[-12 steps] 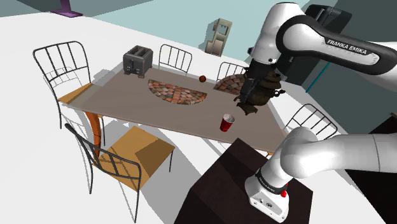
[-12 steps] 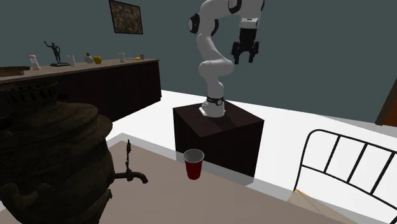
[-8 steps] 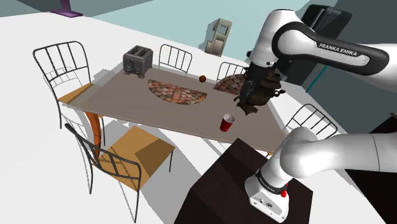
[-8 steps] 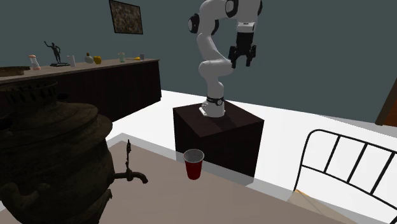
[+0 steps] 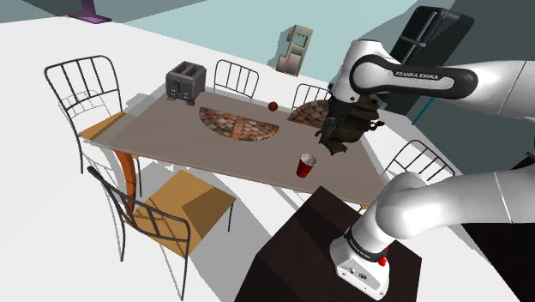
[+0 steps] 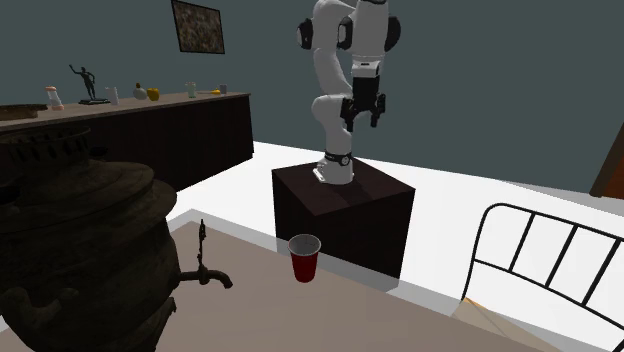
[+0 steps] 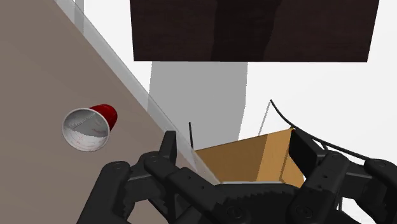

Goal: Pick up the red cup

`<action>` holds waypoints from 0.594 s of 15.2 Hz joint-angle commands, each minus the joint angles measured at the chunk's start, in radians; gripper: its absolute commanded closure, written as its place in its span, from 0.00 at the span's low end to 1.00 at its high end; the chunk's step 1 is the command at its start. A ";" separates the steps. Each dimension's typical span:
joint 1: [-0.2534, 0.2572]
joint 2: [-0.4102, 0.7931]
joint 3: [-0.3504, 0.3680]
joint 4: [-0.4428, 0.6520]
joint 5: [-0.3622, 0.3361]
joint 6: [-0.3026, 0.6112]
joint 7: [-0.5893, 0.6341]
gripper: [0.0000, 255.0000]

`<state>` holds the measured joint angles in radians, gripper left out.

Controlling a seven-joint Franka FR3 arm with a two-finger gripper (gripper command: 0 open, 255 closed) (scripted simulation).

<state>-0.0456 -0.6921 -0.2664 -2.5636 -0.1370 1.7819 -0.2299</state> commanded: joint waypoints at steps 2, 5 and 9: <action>-0.014 0.076 -0.066 -0.010 -0.025 0.088 -0.063 0.00; -0.021 0.167 -0.132 -0.003 -0.037 0.173 -0.129 0.00; -0.018 0.309 -0.222 0.026 -0.025 0.284 -0.227 0.00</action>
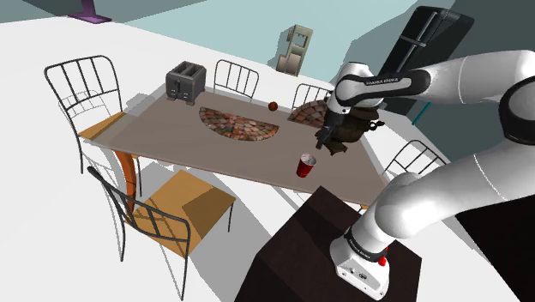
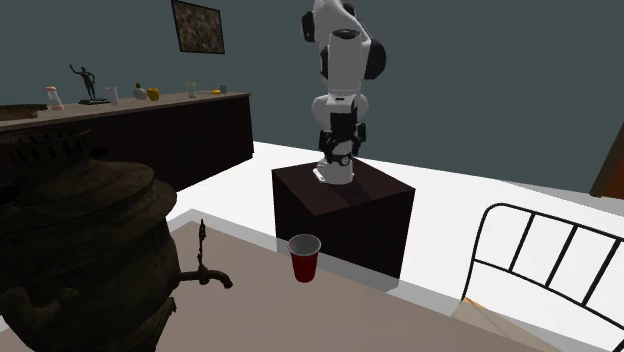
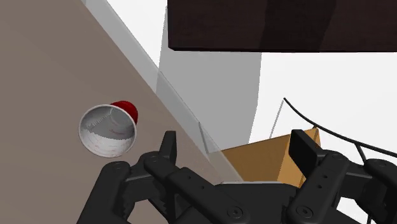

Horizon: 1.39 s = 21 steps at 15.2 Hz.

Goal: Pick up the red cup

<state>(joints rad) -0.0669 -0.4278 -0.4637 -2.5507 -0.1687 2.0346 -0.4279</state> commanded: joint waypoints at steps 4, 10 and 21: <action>0.017 0.209 -0.110 0.065 0.066 0.132 -0.150 0.00; 0.016 0.498 -0.188 0.185 0.270 0.238 -0.390 0.00; -0.219 0.996 -0.066 0.540 0.607 0.252 -0.720 0.00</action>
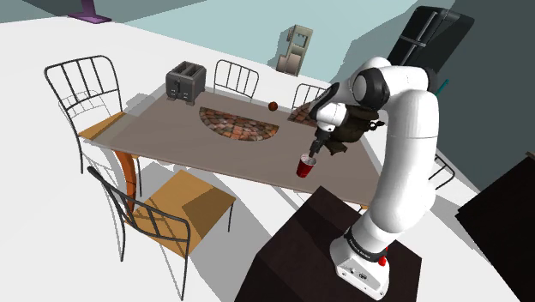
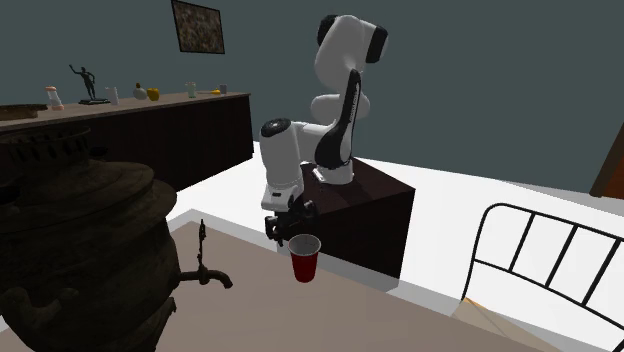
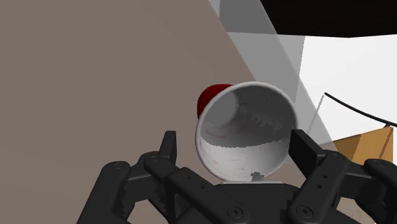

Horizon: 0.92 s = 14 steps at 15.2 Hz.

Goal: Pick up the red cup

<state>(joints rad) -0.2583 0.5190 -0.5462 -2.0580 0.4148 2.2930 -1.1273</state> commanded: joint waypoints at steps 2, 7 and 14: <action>-0.050 0.089 0.033 0.078 0.041 -0.002 -0.036 0.00; -0.071 0.145 0.061 0.091 0.073 0.037 -0.056 0.00; -0.076 0.162 0.070 0.097 0.083 0.048 -0.061 1.00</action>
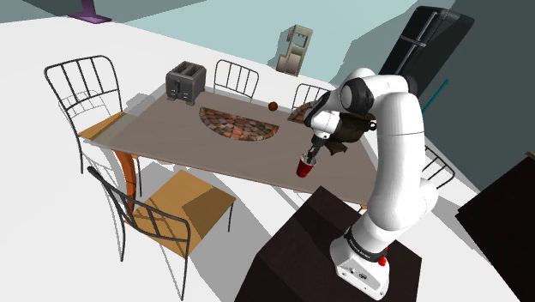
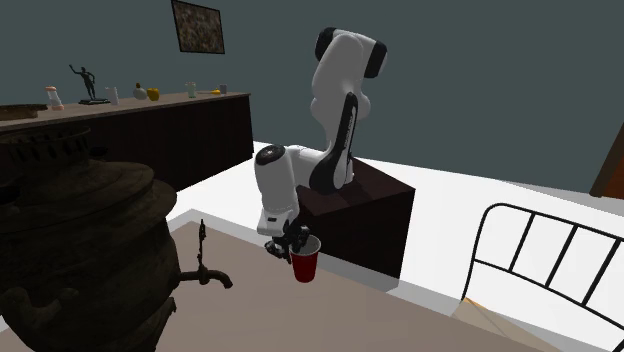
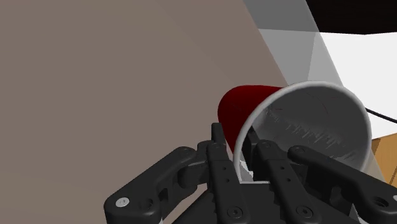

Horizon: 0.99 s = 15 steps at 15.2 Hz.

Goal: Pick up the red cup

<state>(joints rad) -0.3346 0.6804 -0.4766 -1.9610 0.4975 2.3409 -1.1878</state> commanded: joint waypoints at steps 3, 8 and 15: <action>0.000 0.000 0.000 -0.001 0.000 0.000 0.000 1.00; 0.008 -0.022 -0.011 -0.008 -0.012 -0.014 0.006 1.00; 0.036 -0.098 -0.050 -0.024 -0.058 -0.070 0.035 1.00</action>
<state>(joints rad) -0.3018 0.5942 -0.5203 -1.9809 0.4464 2.2790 -1.1554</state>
